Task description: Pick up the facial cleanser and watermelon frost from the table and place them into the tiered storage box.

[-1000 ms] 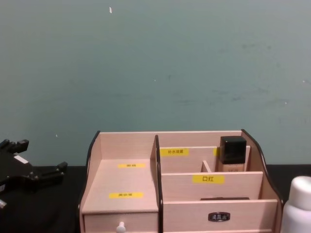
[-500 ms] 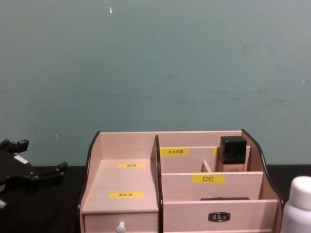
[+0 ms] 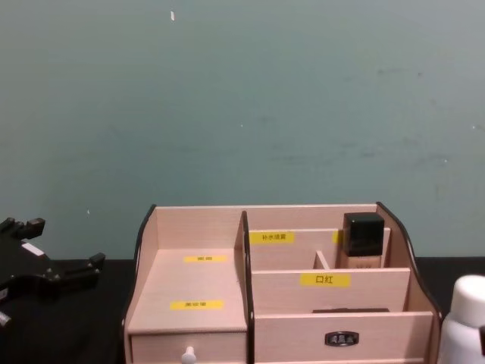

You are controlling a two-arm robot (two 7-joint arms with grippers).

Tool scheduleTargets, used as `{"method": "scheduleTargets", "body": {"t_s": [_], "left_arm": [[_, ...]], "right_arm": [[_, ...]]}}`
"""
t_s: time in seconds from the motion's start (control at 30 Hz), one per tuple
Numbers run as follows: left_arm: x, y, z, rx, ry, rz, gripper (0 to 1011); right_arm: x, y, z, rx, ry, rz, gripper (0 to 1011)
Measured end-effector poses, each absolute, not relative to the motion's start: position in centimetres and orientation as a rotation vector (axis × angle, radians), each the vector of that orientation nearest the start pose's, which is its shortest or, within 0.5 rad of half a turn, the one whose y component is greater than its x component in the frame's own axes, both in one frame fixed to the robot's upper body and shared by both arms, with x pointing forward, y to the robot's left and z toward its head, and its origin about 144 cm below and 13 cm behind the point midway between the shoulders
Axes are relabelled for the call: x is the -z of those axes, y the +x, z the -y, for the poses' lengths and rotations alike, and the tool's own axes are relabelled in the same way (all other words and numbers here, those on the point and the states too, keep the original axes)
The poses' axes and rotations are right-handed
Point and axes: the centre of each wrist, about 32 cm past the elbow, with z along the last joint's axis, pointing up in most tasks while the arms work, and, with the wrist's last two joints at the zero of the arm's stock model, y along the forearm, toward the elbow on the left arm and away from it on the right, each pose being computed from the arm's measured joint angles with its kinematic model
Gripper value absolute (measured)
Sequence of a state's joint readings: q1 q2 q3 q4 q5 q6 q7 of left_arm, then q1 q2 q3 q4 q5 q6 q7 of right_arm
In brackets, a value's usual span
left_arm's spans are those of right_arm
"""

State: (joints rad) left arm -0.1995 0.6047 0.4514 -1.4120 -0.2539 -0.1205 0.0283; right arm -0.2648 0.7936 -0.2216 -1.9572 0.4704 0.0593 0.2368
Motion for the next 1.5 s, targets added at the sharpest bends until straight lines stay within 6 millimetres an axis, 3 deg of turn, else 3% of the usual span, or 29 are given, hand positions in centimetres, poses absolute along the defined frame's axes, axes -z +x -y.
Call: {"method": "scheduleTargets", "body": {"t_s": [0.8,1.5], "left_arm": [[-114.0,48.9,-31.0,-1.248,0.304,0.285,1010],[-114.0,48.9,-31.0,-1.248,0.304,0.285,1010]], "right_arm": [[-116.6,39.8,30.4,0.911,-0.305,-0.039,1002],[-115.3,42.2,29.4,0.906,-0.277,-0.027,1002]]}}
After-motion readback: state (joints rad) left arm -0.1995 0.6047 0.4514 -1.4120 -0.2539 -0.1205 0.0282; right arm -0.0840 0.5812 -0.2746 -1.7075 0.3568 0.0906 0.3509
